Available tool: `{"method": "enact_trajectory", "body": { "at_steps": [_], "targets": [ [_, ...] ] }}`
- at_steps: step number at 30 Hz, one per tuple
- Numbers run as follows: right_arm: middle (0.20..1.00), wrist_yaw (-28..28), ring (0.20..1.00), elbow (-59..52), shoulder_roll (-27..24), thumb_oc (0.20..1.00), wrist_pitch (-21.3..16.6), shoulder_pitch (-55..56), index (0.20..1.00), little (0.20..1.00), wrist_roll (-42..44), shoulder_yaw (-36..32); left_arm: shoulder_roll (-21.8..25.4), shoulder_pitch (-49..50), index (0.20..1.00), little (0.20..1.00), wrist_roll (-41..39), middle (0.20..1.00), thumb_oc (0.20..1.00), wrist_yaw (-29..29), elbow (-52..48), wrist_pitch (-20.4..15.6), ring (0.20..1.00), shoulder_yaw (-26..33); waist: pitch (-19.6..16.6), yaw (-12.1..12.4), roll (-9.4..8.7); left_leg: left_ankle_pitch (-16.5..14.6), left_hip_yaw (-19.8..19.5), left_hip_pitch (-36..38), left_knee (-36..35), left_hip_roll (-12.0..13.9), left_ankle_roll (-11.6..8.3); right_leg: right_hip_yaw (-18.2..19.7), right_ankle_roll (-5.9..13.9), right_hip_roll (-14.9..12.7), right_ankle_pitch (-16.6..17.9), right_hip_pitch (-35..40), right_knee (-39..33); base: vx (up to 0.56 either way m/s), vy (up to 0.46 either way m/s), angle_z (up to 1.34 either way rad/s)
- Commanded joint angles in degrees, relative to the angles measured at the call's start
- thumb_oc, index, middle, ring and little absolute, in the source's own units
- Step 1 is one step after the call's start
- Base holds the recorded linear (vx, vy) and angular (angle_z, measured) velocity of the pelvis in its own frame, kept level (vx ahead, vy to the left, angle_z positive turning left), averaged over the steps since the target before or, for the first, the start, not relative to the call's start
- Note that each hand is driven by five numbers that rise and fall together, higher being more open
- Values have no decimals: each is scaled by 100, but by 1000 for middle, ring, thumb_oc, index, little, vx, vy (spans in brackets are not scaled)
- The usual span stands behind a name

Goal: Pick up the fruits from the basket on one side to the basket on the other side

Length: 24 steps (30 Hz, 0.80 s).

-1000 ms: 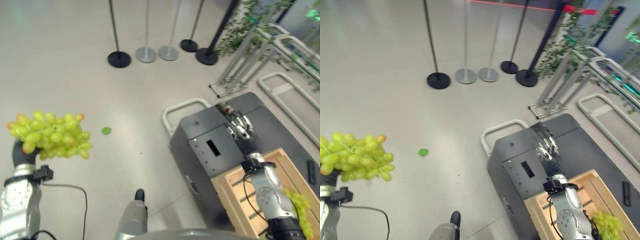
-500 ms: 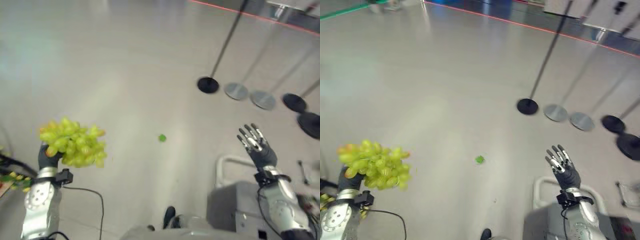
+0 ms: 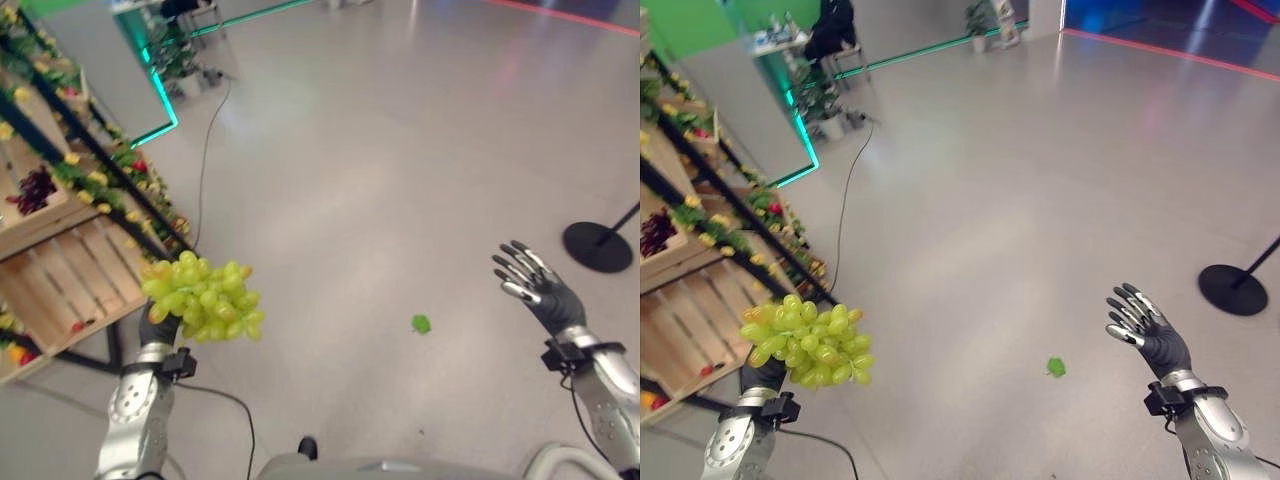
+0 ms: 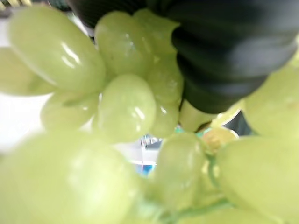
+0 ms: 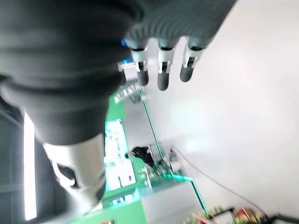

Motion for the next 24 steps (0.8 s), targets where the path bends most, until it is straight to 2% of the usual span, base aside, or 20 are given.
{"method": "enact_trajectory", "body": {
  "at_steps": [1, 3, 4, 5, 7, 8, 9, 10, 11, 12, 13, 14, 16, 18, 19, 20, 21, 22, 23, 24],
  "targets": [
    [1000, 115, 1000, -12, -18, 1000, -203, -358, 1000, 1000, -37, 15, 263, -327, 200, 200, 131, 200, 200, -52, -205, -348, 200, 394, -156, 205, -344, 120, 379, 373, -244, 520, -199, -43, 394, -629, 783, -75, -204, -23, 58, 88],
    [1000, 62, 1000, -33, 138, 1000, -243, -416, 1000, 1000, -64, 90, 340, -355, 200, 200, 231, 200, 200, 14, -186, -324, 200, 408, -139, 278, -445, 404, 557, 214, -430, 746, -297, -287, 476, -644, 849, -71, -229, -68, 110, 74],
    [1000, 58, 1000, -33, 150, 1000, -245, -422, 1000, 1000, -68, 91, 350, -363, 200, 200, 236, 200, 200, 22, -186, -322, 200, 408, -145, 265, -455, 427, 542, 202, -448, 744, -300, -304, 478, -641, 857, -75, -238, -49, 190, 66],
    [1000, -9, 1000, 87, 246, 1000, -269, -541, 1000, 1000, -81, 190, 412, -348, 200, 200, 299, 200, 200, 54, -173, -321, 200, 476, -117, 306, -511, 410, 820, 134, -472, 822, -268, -412, 541, -667, 934, -106, -272, -2, 120, 78],
    [1000, -47, 1000, 178, 302, 1000, -308, -643, 1000, 1000, -153, 287, 467, -304, 200, 200, 353, 200, 200, 61, -228, -337, 200, 539, -124, 374, -565, 407, 879, 133, -513, 873, -265, -417, 540, -615, 961, -144, -318, -18, 138, 101],
    [1000, -104, 1000, 189, 368, 1000, -315, -689, 1000, 1000, -186, 335, 483, -263, 200, 200, 332, 200, 200, 48, -248, -337, 200, 567, -124, 435, -596, 352, 897, 139, -511, 868, -232, -441, 537, -591, 990, -169, -334, -9, 235, 60],
    [1000, -181, 1000, 274, 561, 1000, -342, -734, 1000, 1000, -273, 403, 568, -229, 200, 200, 366, 200, 200, 57, -324, -337, 200, 663, -111, 540, -722, 180, 959, 125, -470, 801, -151, -443, 574, -583, 1087, -244, -391, 1, 187, 16],
    [1000, -184, 1000, 277, 577, 1000, -343, -739, 1000, 1000, -281, 408, 579, -225, 200, 200, 366, 200, 200, 57, -330, -333, 200, 669, -112, 544, -737, 165, 965, 119, -454, 796, -145, -437, 579, -587, 1095, -245, -397, -20, 306, 12],
    [1000, -276, 1000, 259, 771, 1000, -376, -819, 1000, 1000, -335, 455, 671, -295, 200, 200, 380, 200, 200, 84, -319, -330, 200, 710, 6, 580, -872, 20, 1090, -40, -194, 718, -107, -368, 666, -615, 1244, -378, -462, -37, 173, 10],
    [1000, -277, 1000, 260, 775, 1000, -376, -822, 1000, 1000, -336, 455, 675, -298, 200, 200, 379, 200, 200, 83, -317, -330, 200, 711, 3, 582, -877, 12, 1092, -50, -181, 718, -105, -365, 667, -617, 1246, -384, -462, -61, 426, 25],
    [1000, -384, 1000, 413, 945, 1000, -389, -1085, 1000, 1000, -392, 631, 700, -262, 200, 200, 383, 200, 200, 131, -332, -342, 200, 750, 61, 701, -967, -153, 1083, -89, 4, 538, -37, -240, 749, -645, 1485, -506, -634, -17, 396, 14],
    [1000, -404, 1000, 489, 1005, 1000, -428, -1220, 1000, 1000, -422, 675, 735, -211, 200, 200, 393, 200, 200, 118, -433, -345, 200, 846, 79, 767, -1007, -243, 1171, -101, 38, 472, 8, -149, 814, -686, 1590, -604, -656, -18, 510, 1],
    [1000, -434, 1000, 563, 1075, 1000, -425, -1290, 1000, 1000, -412, 716, 775, -193, 200, 200, 376, 200, 200, 113, -501, -370, 200, 907, 100, 801, -1047, -287, 1229, -105, 58, 413, 31, -89, 864, -718, 1669, -690, -663, 1, 259, 3],
    [1000, -520, 1000, 612, 1208, 1000, -459, -1455, 1000, 1000, -491, 841, 862, -278, 200, 200, 376, 200, 200, 199, -493, -425, 200, 986, 167, 829, -1091, -388, 1276, -102, 130, 246, 95, 153, 999, -777, 1822, -914, -676, 3, 325, 12],
    [1000, -537, 1000, 625, 1247, 1000, -476, -1510, 1000, 1000, -539, 859, 885, -305, 200, 200, 405, 200, 200, 250, -472, -444, 200, 1011, 187, 818, -1064, -433, 1254, -77, 138, 164, 123, 276, 1058, -805, 1891, -1049, -687, -22, 549, -34],
    [1000, -605, 1000, 639, 1302, 1000, -490, -1598, 1000, 1000, -651, 862, 904, -357, 200, 200, 453, 200, 200, 299, -464, -474, 200, 1056, 235, 792, -986, -370, 1228, -112, 167, -30, 238, 395, 1056, -986, 1991, -1420, -719, -20, 439, -27],
    [1000, -607, 1000, 639, 1301, 1000, -490, -1599, 1000, 1000, -652, 863, 902, -357, 200, 200, 454, 200, 200, 299, -464, -474, 200, 1057, 232, 791, -985, -371, 1229, -116, 167, -29, 238, 396, 1056, -985, 1991, -1424, -719, 33, 518, 6],
    [1000, -651, 1000, 659, 1398, 1000, -538, -1582, 1000, 1000, -695, 847, 882, -380, 200, 200, 536, 200, 200, 360, -454, -495, 200, 1082, 252, 702, -844, -419, 1061, -27, 142, -94, 306, 662, 1100, -1103, 1973, -1655, -719, 107, 304, 29],
    [1000, -639, 1000, 589, 1407, 1000, -486, -1488, 1000, 1000, -713, 788, 873, -443, 200, 200, 484, 200, 200, 358, -394, -486, 200, 1047, 233, 597, -808, -407, 857, -37, 144, -168, 358, 1049, 1095, -1115, 1919, -1661, -719, 151, 381, 43],
    [1000, -635, 1000, 567, 1404, 1000, -473, -1432, 1000, 1000, -747, 789, 834, -485, 200, 200, 466, 200, 200, 364, -330, -471, 200, 987, 208, 556, -777, -462, 766, 3, 121, -197, 377, 1213, 1044, -1056, 1840, -1528, -719, 136, 232, 47]
  ]
}}
